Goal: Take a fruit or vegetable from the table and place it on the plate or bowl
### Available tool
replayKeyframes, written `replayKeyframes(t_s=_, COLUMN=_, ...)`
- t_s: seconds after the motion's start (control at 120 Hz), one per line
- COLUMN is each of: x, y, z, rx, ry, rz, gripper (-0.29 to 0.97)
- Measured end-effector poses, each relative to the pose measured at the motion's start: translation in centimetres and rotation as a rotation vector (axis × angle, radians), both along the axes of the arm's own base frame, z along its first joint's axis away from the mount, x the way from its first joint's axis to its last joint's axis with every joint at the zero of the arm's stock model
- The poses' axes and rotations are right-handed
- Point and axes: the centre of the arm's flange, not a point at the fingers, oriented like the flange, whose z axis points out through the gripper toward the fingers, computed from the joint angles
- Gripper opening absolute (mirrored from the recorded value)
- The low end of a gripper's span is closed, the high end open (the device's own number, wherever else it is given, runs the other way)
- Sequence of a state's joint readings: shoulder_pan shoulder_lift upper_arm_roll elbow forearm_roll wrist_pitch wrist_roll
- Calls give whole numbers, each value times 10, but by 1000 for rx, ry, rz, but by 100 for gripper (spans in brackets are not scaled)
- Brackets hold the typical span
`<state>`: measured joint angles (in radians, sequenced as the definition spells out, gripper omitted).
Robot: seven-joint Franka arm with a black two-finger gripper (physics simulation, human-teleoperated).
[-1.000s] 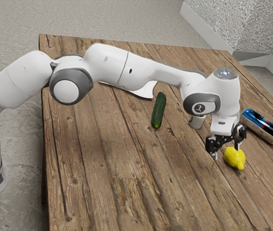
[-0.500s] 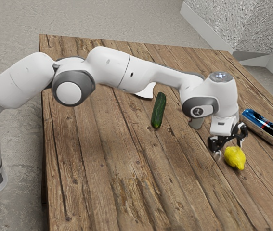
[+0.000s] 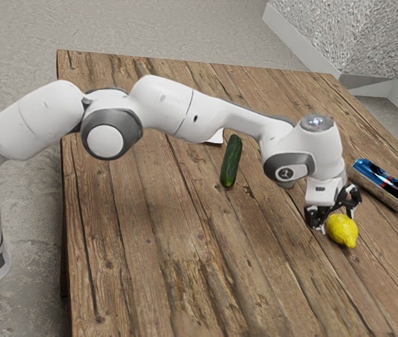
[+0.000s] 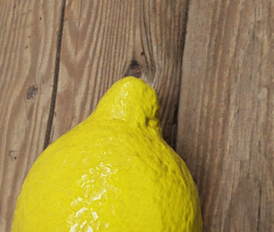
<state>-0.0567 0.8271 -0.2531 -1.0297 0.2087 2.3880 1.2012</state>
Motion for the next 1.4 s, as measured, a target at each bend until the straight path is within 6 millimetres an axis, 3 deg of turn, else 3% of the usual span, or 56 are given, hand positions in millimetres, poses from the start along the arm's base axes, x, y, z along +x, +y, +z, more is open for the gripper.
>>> replayKeyframes(t_s=0.2, x=3, y=-3, z=-11, rx=-2, ry=-27, rz=-3, gripper=67)
replayKeyframes(t_s=0.433, x=6, y=-4, z=-15, rx=-12, ry=-68, rz=-2, gripper=37)
replayKeyframes(t_s=0.525, x=5, y=-5, z=-7, rx=-12, ry=-83, rz=-1, gripper=26)
replayKeyframes(t_s=0.642, x=-1, y=-8, z=31, rx=-1, ry=-113, rz=-4, gripper=17)
replayKeyframes(t_s=0.708, x=-10, y=-8, z=66, rx=6, ry=-120, rz=-1, gripper=15)
replayKeyframes(t_s=0.85, x=-55, y=8, z=177, rx=35, ry=-68, rz=25, gripper=15)
replayKeyframes(t_s=0.975, x=-124, y=41, z=278, rx=97, ry=7, rz=62, gripper=16)
replayKeyframes(t_s=1.067, x=-190, y=62, z=318, rx=150, ry=76, rz=86, gripper=17)
replayKeyframes(t_s=1.117, x=-222, y=90, z=317, rx=155, ry=134, rz=125, gripper=16)
replayKeyframes(t_s=1.2, x=-260, y=144, z=294, rx=136, ry=223, rz=199, gripper=14)
replayKeyframes(t_s=1.283, x=-274, y=208, z=273, rx=86, ry=278, rz=285, gripper=14)
replayKeyframes(t_s=1.4, x=-280, y=258, z=248, rx=50, ry=316, rz=344, gripper=13)
